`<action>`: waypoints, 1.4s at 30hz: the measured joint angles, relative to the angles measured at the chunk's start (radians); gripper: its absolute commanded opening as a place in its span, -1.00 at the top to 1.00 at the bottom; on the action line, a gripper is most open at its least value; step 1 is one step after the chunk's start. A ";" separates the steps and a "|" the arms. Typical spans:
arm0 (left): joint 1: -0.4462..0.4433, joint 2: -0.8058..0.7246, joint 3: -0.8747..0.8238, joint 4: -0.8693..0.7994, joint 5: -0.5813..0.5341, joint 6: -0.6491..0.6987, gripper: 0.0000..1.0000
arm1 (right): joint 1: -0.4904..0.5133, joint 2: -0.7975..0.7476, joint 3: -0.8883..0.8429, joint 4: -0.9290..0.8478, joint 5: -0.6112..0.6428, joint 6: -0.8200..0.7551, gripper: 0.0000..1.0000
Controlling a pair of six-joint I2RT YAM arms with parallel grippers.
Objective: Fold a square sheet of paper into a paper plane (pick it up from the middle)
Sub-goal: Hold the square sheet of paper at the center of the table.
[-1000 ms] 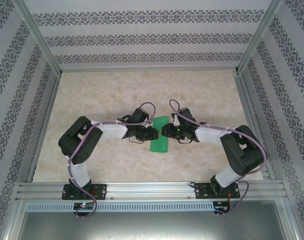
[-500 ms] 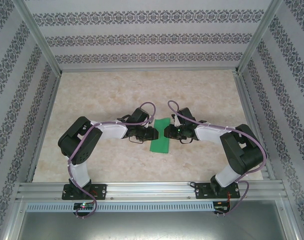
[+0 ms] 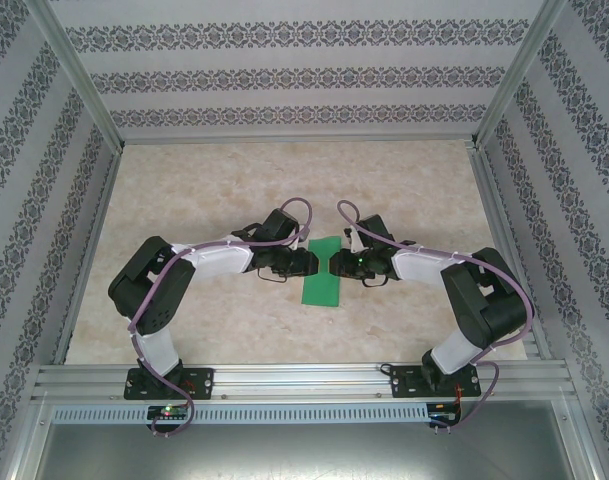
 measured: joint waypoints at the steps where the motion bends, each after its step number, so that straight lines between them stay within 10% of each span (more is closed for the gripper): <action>1: 0.000 0.000 0.000 -0.004 -0.002 0.003 0.28 | -0.003 0.000 0.000 0.000 -0.004 -0.003 0.34; 42: -0.013 0.108 0.124 -0.083 -0.006 0.052 0.30 | -0.059 0.007 -0.024 0.000 -0.055 0.013 0.46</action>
